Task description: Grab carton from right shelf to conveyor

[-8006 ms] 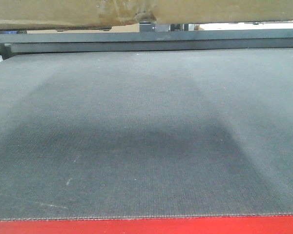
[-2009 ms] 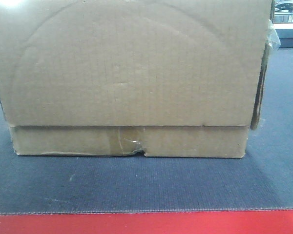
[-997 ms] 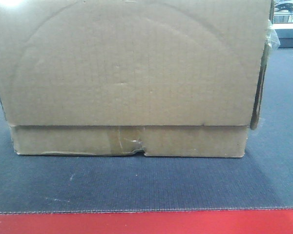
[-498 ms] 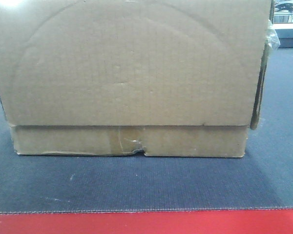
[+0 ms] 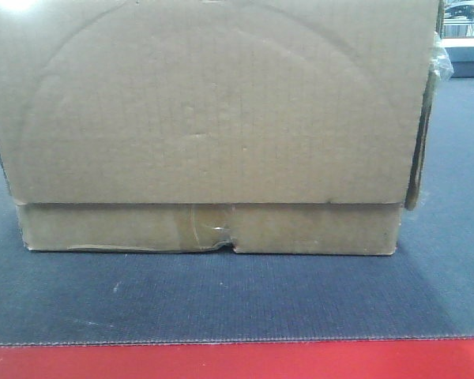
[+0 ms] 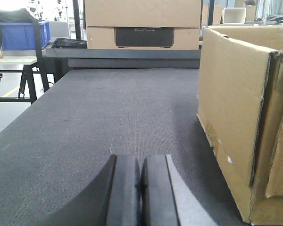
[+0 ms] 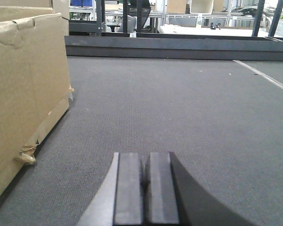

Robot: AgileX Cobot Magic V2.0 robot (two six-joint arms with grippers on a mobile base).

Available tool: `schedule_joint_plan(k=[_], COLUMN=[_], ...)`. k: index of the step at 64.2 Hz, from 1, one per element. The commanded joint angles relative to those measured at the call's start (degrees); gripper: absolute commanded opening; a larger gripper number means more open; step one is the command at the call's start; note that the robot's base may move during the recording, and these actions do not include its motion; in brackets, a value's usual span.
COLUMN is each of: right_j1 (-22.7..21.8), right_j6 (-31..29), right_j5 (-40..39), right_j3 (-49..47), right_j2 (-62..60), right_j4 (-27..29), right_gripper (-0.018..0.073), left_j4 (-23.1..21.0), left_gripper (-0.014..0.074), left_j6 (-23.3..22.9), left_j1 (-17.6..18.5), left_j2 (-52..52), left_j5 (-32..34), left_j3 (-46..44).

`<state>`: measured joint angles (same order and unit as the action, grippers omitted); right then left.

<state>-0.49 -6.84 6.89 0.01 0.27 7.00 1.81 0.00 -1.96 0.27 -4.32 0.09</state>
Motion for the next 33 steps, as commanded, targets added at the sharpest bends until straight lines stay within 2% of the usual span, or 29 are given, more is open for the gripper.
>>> schedule_joint_plan(k=[1, 33], right_j1=[-0.37, -0.37], right_j6=[-0.3, -0.3], right_j5=[-1.34, -1.34], right_j3=[-0.01, -0.01], right_j2=[-0.27, -0.27], right_j4=[0.32, 0.32], right_gripper=[-0.0068, -0.0068], left_j4=[-0.55, -0.55], left_gripper=[0.0014, 0.0014], left_j6=[0.0, 0.0], left_j1=[-0.14, -0.14], left_j2=[-0.27, -0.27], left_j5=[1.01, 1.01], left_j3=[-0.09, -0.09])
